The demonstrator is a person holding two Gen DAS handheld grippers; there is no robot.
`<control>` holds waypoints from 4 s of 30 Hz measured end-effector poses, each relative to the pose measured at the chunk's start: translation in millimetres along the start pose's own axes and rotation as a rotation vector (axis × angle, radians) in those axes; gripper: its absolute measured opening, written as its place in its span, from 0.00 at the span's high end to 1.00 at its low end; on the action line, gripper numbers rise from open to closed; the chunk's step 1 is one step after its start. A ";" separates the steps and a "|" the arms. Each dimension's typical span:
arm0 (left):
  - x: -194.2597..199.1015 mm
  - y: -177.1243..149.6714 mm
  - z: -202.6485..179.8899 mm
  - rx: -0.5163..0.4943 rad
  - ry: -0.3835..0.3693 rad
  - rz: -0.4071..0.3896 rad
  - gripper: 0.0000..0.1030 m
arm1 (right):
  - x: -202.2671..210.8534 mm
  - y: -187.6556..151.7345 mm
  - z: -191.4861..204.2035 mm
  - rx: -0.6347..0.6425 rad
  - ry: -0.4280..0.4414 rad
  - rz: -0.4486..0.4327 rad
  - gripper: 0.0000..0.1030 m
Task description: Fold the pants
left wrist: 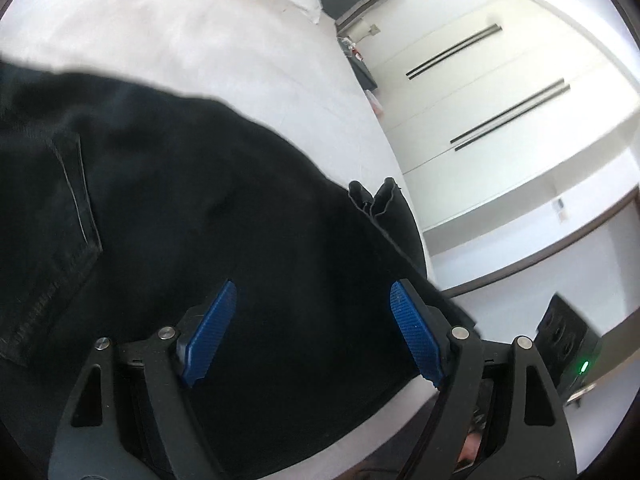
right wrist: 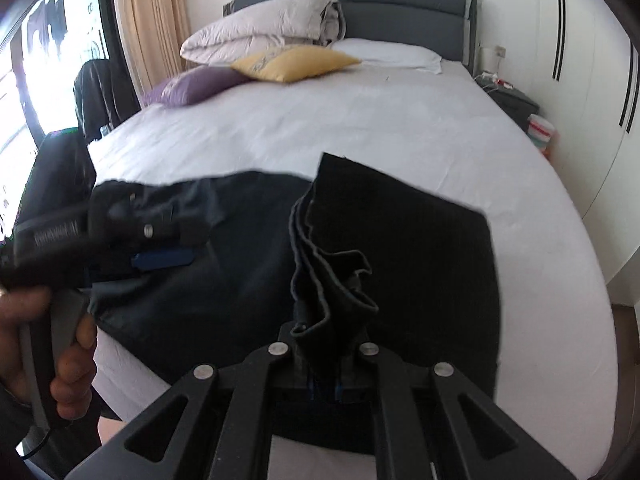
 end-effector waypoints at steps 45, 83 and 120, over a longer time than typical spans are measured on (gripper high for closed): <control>-41.3 58.6 20.3 0.026 -0.015 0.203 0.94 | -8.3 -70.0 152.2 0.792 -0.123 -0.107 0.88; -56.3 29.5 -26.3 -0.188 0.086 0.231 0.89 | -120.4 -0.8 -116.4 -0.852 0.748 0.169 0.60; 221.2 3.7 153.4 0.386 0.038 -0.485 0.20 | -20.2 -30.8 22.6 -0.650 1.044 0.178 0.17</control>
Point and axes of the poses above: each gripper's, at about its wrist camera, not at the fingertips, and x roughly against the way its jaws point, z to its left, y to its top, the point moved 2 cm from there along -x, roughly the way its jaws point
